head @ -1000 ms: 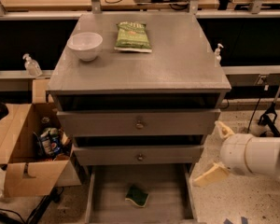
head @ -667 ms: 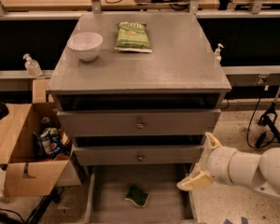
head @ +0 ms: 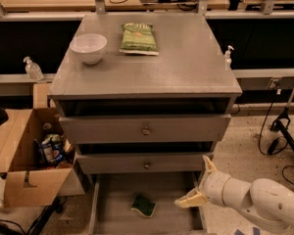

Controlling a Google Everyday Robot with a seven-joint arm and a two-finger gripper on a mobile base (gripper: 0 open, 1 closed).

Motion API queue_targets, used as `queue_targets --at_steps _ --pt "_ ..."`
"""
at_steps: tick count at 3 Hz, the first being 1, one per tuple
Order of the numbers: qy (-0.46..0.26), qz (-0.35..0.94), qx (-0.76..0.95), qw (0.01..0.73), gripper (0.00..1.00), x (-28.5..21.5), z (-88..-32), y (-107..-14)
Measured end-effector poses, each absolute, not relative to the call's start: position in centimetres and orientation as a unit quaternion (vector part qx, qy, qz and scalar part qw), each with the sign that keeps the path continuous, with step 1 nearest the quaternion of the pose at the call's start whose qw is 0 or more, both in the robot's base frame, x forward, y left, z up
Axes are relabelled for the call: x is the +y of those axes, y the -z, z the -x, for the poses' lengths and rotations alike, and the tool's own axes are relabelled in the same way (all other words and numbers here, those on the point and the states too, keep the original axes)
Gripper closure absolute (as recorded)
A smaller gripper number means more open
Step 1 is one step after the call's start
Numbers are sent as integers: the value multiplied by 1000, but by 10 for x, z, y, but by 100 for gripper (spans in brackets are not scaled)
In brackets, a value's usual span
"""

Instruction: Pick sponge from bottom drawer and place on counter

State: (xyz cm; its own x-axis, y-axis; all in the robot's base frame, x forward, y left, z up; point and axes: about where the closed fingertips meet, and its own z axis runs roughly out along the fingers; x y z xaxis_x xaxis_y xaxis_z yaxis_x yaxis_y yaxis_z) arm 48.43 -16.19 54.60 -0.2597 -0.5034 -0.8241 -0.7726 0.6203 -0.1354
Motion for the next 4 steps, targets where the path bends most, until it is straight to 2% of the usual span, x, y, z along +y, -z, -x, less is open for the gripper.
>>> queue_targets --at_steps 2,4 --pt "-158 409 788 432 0 -147 -480 -522" --pt "-183 417 795 401 0 -122 -493 -409"
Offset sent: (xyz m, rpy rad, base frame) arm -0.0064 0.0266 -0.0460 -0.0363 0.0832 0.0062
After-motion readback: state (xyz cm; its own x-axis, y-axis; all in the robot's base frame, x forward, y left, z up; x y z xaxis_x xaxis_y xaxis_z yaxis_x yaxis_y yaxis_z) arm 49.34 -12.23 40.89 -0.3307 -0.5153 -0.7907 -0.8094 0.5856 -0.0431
